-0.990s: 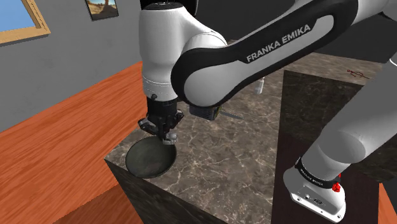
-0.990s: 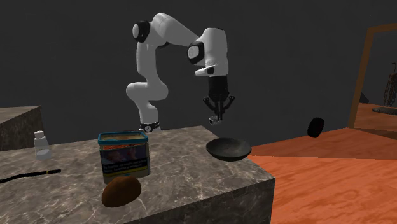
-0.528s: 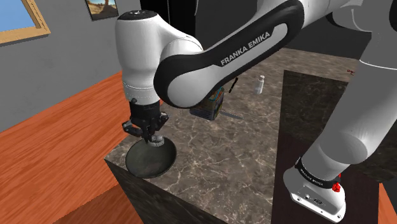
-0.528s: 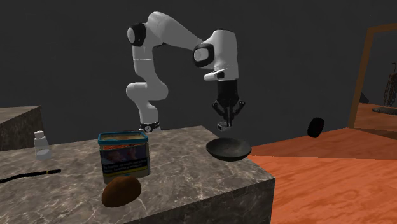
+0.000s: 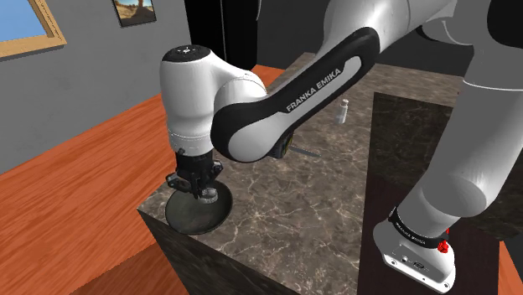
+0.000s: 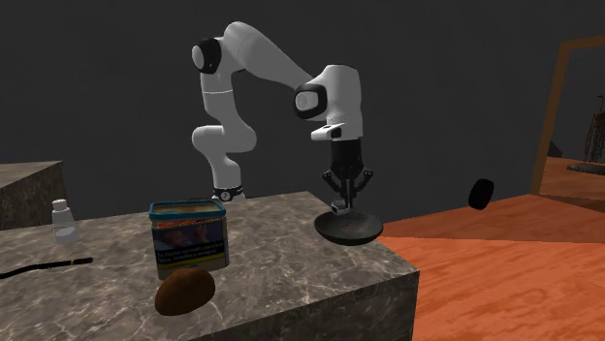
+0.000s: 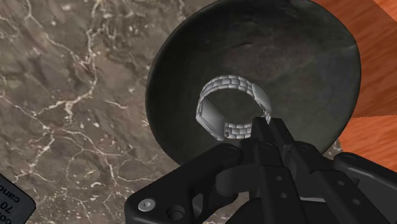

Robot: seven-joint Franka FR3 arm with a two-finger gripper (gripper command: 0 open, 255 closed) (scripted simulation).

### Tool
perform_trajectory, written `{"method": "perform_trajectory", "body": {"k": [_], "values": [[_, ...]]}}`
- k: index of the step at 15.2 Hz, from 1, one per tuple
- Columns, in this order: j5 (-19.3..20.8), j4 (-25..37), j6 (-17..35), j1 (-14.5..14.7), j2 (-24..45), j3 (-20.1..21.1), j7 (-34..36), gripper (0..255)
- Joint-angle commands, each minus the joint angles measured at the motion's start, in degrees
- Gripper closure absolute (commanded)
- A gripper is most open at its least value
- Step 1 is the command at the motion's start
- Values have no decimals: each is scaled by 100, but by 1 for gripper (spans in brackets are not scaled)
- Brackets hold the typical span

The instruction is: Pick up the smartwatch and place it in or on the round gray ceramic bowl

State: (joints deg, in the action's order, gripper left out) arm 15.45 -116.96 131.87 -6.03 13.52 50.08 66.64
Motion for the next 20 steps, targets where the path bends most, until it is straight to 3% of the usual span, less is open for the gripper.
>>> {"method": "perform_trajectory", "body": {"k": [1, 10, 11, 16, 20], "values": [[133, -53, 123, 56, 112, -57, 92, 255], [253, -102, 236, 110, 212, -118, 175, 255], [253, -102, 236, 110, 212, -118, 175, 0], [253, -102, 236, 110, 212, -118, 175, 0], [-432, 51, -292, -202, -402, 187, -280, 0]]}}
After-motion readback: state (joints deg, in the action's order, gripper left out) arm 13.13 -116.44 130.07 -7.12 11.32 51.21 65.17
